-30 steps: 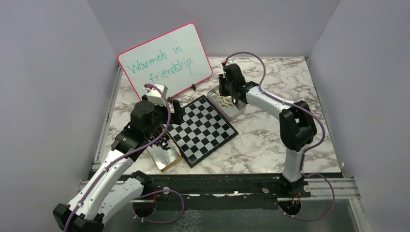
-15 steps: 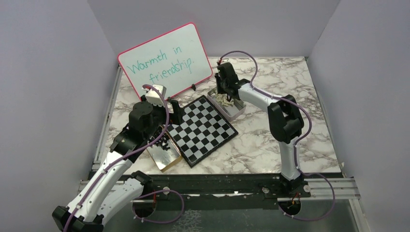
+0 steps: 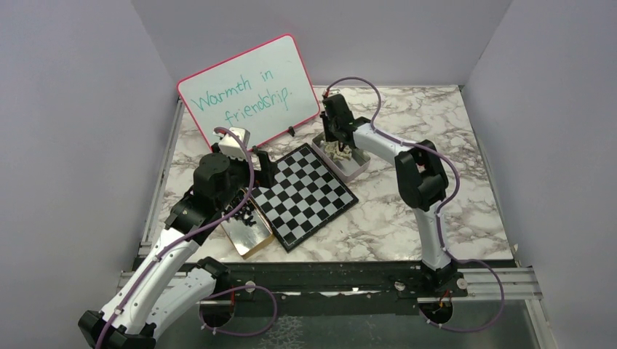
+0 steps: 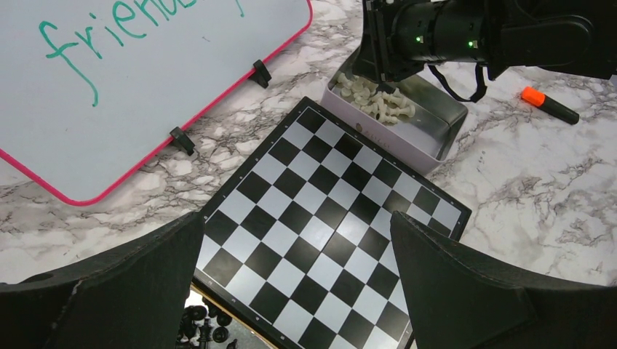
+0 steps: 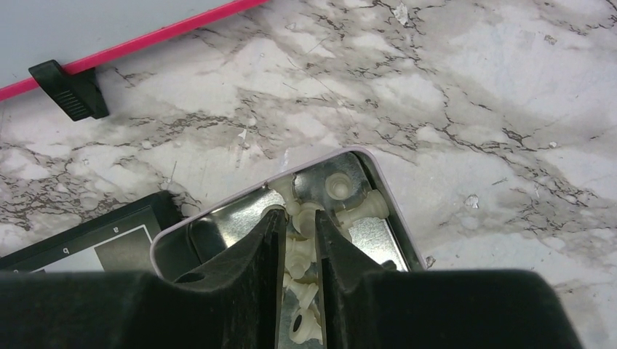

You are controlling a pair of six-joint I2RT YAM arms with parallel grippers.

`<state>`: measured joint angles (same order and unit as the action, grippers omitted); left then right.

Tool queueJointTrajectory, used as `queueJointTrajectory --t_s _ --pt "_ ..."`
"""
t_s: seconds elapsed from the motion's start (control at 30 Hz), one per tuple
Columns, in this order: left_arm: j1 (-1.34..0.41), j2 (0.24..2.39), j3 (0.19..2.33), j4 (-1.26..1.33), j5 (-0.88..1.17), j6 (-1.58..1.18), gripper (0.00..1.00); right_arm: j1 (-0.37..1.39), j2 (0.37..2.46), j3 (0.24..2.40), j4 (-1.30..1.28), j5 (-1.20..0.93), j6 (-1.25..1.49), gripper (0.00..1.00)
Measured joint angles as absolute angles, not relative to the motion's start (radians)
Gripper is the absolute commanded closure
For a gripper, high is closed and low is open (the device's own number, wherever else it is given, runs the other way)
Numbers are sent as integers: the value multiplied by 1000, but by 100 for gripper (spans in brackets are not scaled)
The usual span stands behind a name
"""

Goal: Set up the chess pieces on the board
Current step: Pick up the chess piece from the storage box.

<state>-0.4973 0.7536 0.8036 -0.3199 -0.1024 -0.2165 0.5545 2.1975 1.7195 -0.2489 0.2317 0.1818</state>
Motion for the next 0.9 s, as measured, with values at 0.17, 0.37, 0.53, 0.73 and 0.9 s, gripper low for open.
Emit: queueJointTrajectory --t_s 0.17,0.37,0.53,0.73,0.9 --pt "-497 754 804 -320 -102 -216 1 554 2214 1729 -267 233 182 74" --pt "-497 754 803 -320 -102 -216 1 554 2230 1733 -287 239 182 78" --pt "-497 754 803 -320 -102 -216 1 554 2230 1734 -289 240 181 85" --pt "-497 754 803 -320 -102 -216 1 554 2230 1734 -289 244 173 88" --pt "-497 754 803 -320 -102 -216 1 554 2224 1734 -303 247 167 89"
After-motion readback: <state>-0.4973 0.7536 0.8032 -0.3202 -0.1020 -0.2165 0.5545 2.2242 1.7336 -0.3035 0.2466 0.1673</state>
